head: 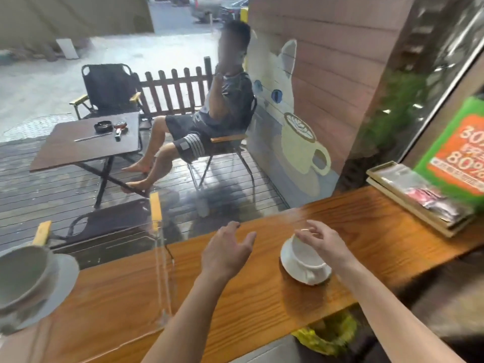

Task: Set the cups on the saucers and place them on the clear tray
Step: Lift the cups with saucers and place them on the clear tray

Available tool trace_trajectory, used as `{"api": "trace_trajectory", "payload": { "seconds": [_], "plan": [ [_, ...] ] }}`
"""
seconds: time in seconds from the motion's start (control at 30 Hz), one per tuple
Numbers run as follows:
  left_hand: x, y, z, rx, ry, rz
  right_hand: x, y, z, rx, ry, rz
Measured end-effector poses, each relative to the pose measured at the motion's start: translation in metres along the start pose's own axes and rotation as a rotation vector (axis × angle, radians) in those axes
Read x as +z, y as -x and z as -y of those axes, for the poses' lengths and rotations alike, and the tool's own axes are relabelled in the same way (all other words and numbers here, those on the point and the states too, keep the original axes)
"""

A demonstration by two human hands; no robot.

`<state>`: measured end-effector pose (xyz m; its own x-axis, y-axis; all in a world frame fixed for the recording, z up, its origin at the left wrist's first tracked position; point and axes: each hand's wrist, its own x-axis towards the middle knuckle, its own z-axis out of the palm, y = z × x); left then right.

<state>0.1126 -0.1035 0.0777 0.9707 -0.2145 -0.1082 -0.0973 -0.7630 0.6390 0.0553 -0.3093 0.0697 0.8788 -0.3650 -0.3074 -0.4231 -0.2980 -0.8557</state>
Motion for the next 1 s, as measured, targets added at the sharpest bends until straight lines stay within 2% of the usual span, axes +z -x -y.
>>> {"api": "trace_trajectory", "payload": {
  "seconds": [0.17, 0.3, 0.47, 0.67, 0.77, 1.0],
  "plan": [
    [0.064, -0.023, -0.031, -0.065, 0.075, 0.177, -0.049, -0.018, -0.049, 0.166, -0.083, -0.086],
    [0.106, -0.034, -0.039, -0.251, 0.330, 0.295, -0.056, -0.028, -0.080, 0.313, -0.183, -0.136],
    [0.142, -0.041, -0.030, -0.505, 0.569, 0.398, -0.045, -0.031, -0.106, 0.442, -0.327, -0.093],
    [0.155, -0.045, -0.017, -0.683, 0.807, 0.327, -0.031, -0.038, -0.112, 0.432, -0.415, -0.027],
    [0.153, -0.045, -0.015, -0.744, 0.933, 0.364, -0.029, -0.041, -0.112, 0.430, -0.470, -0.024],
    [0.143, -0.026, 0.000, -0.757, 0.902, 0.486, -0.027, -0.031, -0.122, 0.419, -0.496, 0.026]
  ]
}}
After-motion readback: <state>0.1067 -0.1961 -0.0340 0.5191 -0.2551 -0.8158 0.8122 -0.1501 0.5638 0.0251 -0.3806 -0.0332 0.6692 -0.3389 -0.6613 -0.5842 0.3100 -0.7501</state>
